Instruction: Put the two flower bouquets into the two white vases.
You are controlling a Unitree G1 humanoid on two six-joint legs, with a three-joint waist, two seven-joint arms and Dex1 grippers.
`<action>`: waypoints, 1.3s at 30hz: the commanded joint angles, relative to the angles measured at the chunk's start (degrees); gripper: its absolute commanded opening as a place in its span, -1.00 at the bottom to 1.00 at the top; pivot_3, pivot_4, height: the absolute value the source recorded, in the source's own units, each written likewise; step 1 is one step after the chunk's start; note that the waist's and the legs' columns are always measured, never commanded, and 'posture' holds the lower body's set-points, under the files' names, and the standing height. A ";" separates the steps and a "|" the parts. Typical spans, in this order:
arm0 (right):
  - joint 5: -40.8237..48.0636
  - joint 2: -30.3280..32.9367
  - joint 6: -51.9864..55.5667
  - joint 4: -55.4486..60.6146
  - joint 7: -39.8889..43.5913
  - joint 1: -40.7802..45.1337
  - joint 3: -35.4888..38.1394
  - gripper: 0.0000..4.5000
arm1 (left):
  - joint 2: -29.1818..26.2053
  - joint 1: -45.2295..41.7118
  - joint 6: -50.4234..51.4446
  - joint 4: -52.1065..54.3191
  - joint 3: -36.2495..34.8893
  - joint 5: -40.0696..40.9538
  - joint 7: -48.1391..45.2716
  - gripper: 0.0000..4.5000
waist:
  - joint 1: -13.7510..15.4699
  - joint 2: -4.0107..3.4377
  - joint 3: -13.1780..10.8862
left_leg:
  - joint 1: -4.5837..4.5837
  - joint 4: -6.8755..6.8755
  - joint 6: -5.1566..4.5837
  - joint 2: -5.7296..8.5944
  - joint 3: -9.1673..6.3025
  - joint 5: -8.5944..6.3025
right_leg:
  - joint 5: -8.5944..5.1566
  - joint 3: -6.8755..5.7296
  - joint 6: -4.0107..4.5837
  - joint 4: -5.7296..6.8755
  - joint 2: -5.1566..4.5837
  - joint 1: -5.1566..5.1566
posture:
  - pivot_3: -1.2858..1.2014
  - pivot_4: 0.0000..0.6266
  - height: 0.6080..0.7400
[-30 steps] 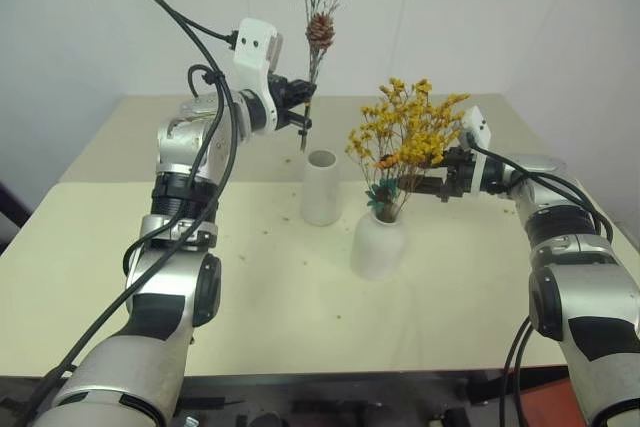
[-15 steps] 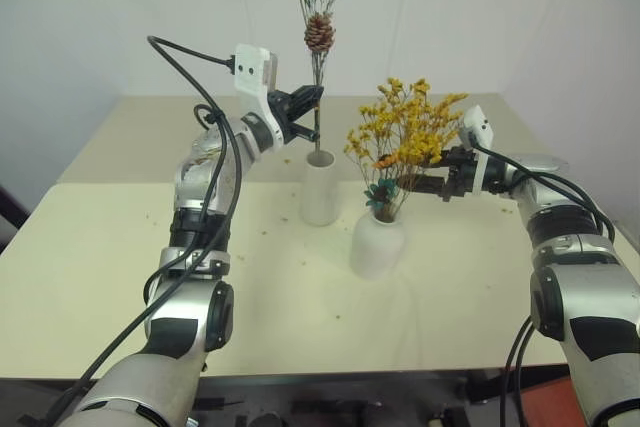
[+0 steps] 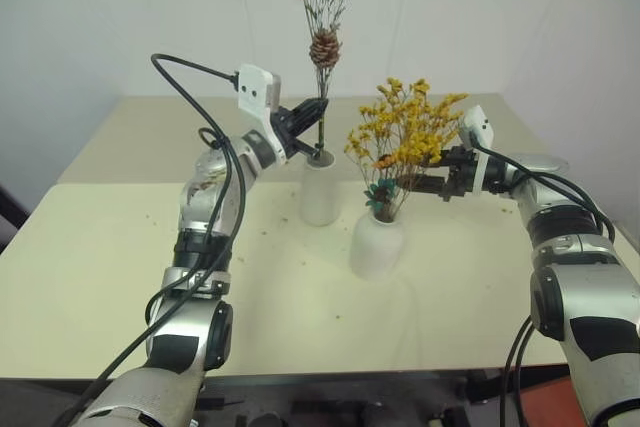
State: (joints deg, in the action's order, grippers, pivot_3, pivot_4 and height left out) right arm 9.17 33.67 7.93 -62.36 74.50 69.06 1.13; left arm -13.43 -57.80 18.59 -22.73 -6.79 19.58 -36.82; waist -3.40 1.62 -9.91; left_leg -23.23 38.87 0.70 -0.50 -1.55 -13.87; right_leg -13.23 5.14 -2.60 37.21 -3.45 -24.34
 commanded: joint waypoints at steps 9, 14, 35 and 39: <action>0.52 0.93 -1.31 1.78 0.30 0.53 1.63 1.00 | -0.78 0.00 0.55 2.11 2.74 -1.53 -0.25 -0.78 | -0.02 0.00 0.00 | -0.01 0.00 0.00 0.00 0.00 0.00 | 0.00 0.00 0.00 -0.01 0.00 0.00 | 0.03 -0.52 1.00; 0.53 0.90 -1.43 1.84 0.34 0.32 1.63 1.00 | -1.85 0.41 1.08 2.68 3.03 -1.51 -0.61 -0.11 | -0.15 0.00 0.00 | -0.01 -0.01 0.00 0.00 0.00 0.00 | 0.00 0.00 0.00 0.00 0.00 0.00 | 0.03 -0.52 1.00; -0.16 6.06 -1.00 6.55 -0.68 -3.97 1.79 1.00 | -18.39 11.44 11.68 19.02 0.14 5.21 -10.72 0.99 | -0.31 -0.02 -0.01 | 0.01 -0.01 0.00 -0.02 -0.03 0.00 | 0.00 -0.03 0.00 -0.02 0.01 0.02 | 0.03 -0.52 1.00; 1.41 9.23 1.75 13.84 -1.50 -8.50 3.36 1.00 | -20.57 12.30 10.58 17.87 0.12 5.45 -13.77 0.99 | -0.20 -0.02 -0.01 | 0.01 -0.01 0.00 -0.02 -0.01 0.00 | 0.00 -0.03 0.00 -0.05 0.00 0.03 | 0.03 -0.52 1.00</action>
State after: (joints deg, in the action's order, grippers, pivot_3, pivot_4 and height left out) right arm 9.07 41.29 8.67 -52.60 73.19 60.26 2.65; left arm -33.31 -45.18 30.80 -6.37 -5.83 24.31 -49.35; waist -3.60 1.60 -9.91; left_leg -23.22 38.86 0.70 -0.52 -1.55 -13.87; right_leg -13.23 5.12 -2.60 37.16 -3.45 -24.31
